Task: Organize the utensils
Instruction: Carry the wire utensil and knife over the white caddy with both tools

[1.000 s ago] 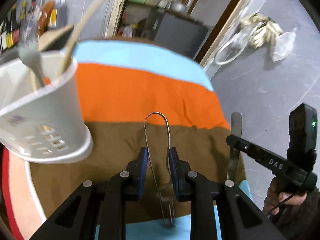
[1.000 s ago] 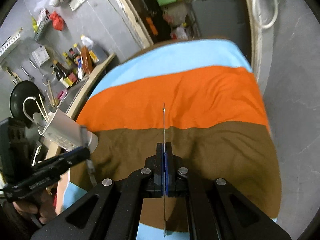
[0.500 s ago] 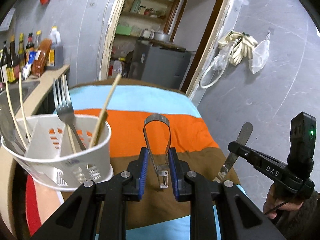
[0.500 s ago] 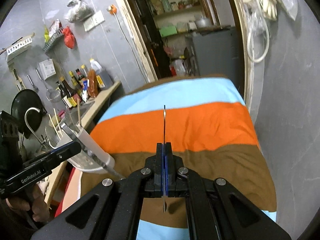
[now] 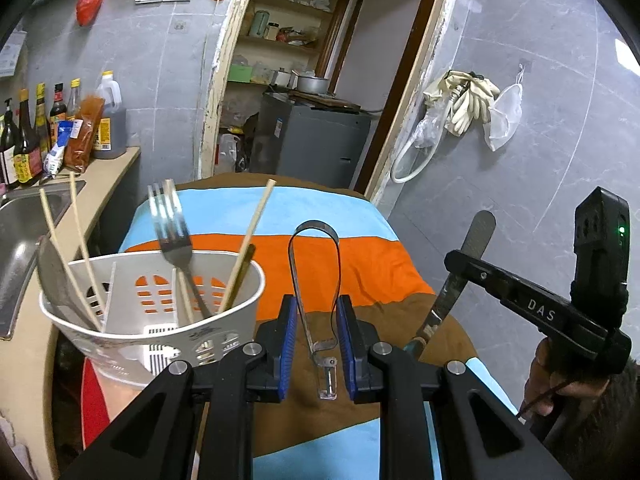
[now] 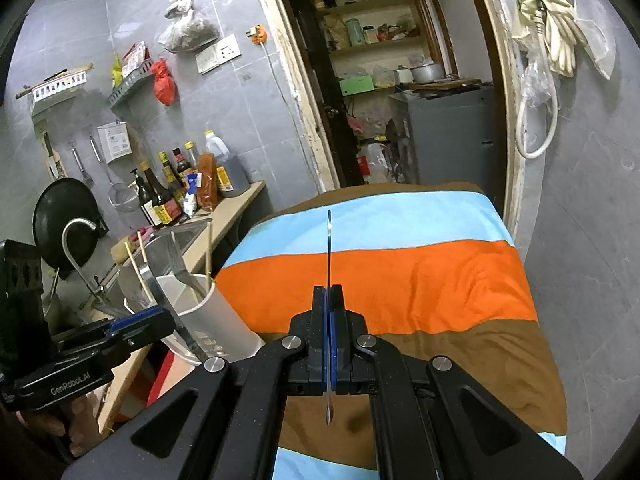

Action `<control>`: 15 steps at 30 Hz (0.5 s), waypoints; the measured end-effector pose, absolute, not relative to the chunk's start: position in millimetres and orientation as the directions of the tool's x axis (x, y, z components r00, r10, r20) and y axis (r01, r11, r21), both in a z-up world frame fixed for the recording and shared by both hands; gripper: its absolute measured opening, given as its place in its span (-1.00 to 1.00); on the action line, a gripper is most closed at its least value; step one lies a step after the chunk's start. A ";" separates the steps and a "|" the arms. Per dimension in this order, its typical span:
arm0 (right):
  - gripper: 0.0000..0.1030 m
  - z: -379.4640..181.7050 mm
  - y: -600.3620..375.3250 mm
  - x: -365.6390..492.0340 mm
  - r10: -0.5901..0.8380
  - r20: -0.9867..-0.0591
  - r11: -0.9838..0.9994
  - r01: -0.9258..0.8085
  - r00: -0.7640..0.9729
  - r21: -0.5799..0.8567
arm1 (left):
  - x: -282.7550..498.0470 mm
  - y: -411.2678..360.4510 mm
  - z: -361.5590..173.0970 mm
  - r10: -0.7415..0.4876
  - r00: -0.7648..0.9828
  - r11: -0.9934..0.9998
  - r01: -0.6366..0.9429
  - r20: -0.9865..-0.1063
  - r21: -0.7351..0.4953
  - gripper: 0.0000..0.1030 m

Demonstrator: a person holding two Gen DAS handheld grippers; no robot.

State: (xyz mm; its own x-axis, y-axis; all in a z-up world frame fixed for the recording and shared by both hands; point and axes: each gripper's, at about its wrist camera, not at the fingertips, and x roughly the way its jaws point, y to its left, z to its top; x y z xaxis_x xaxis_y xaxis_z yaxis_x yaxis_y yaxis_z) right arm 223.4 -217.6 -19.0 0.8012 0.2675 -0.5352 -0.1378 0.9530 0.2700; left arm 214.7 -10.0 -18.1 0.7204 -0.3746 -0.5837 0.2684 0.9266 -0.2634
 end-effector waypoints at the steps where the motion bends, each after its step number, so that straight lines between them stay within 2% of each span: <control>1: -0.97 -17.1 -215.4 222.6 0.271 -0.532 0.952 -0.142 0.802 0.271 | 212.9 -7.1 -16.3 -0.373 0.723 0.927 0.266 -0.581 -0.264 -0.64; 3: -0.97 -10.6 -210.3 222.1 0.284 -0.518 0.949 -0.160 0.807 0.271 | 210.7 -3.2 -11.5 -0.367 0.730 0.930 0.262 -0.577 -0.259 -0.98; 9: -0.97 4.1 -187.9 225.4 0.320 -0.493 0.942 -0.218 0.809 0.254 | 207.5 12.7 -5.6 -0.357 0.746 0.933 0.253 -0.562 -0.257 -0.98; 15: -0.97 -3.2 -185.2 225.4 0.328 -0.522 0.941 -0.222 0.787 0.257 | 201.6 29.5 -27.8 -0.384 0.696 0.920 0.233 -0.606 -0.315 -0.98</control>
